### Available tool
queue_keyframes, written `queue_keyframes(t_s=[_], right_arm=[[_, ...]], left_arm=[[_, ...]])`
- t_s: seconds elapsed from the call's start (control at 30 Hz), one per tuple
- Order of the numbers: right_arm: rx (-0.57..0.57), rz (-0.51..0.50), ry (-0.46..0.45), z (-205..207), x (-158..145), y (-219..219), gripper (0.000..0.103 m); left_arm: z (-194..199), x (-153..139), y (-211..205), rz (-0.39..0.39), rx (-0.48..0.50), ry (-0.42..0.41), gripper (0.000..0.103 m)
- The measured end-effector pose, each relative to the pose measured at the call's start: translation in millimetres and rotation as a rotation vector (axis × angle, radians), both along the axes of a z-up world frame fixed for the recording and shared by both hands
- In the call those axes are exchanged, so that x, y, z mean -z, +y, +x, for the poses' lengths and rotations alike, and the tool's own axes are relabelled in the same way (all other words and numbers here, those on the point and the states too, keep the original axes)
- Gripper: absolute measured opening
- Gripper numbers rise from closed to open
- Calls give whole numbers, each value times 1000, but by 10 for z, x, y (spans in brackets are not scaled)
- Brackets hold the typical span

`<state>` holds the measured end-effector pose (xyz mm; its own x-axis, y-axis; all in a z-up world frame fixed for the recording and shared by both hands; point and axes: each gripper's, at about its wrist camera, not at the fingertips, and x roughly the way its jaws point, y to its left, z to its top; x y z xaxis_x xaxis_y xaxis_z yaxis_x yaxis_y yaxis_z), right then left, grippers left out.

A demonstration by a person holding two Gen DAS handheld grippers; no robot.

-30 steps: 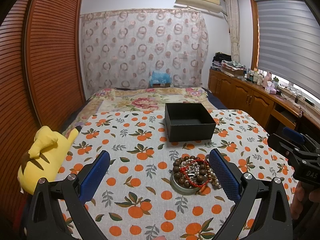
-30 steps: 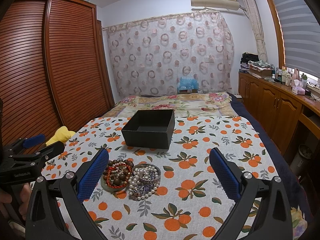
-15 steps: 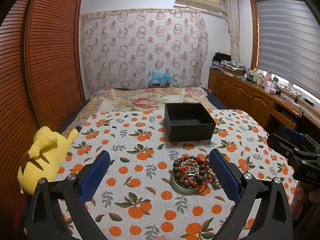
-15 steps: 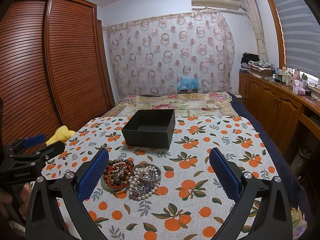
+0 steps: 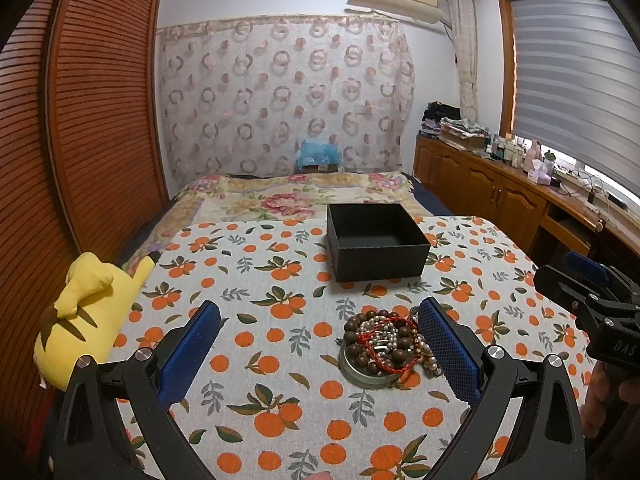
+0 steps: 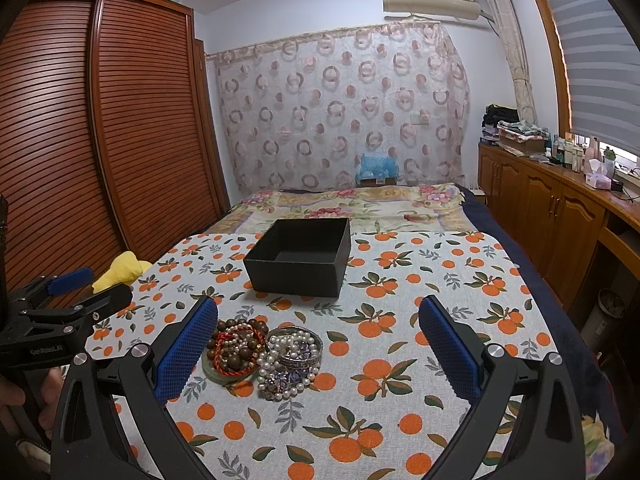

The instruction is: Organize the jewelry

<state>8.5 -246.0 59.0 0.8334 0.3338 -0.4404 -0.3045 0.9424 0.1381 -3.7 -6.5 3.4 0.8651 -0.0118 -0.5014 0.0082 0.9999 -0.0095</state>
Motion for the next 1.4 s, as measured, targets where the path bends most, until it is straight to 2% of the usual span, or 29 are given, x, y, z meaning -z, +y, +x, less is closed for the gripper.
queue_keyframes(t_s=[0.4,0.67,0.73,0.83,0.93,1.03,1.4], right_arm=[[-47,-13,53,53,247,29,100],[-87,-23,112,154,490,53,81],[-110,-37,138,193,584,100,73],[-147,-59,182,252,725,176,67],[-170,-78,211,280,817,235,67],[-188,-79,209,278,820,255,67],[-201,-89,224,363,787,182,67]], left_arm=[[230,350,-23,-1,96,100,96],[349,497,-19,-27,156,146,96],[388,521,-26,-38,174,157,90],[467,569,-78,-52,214,188,76],[555,610,-145,-54,256,212,60],[664,639,-202,-54,290,231,52],[1104,780,-375,-63,388,321,49]])
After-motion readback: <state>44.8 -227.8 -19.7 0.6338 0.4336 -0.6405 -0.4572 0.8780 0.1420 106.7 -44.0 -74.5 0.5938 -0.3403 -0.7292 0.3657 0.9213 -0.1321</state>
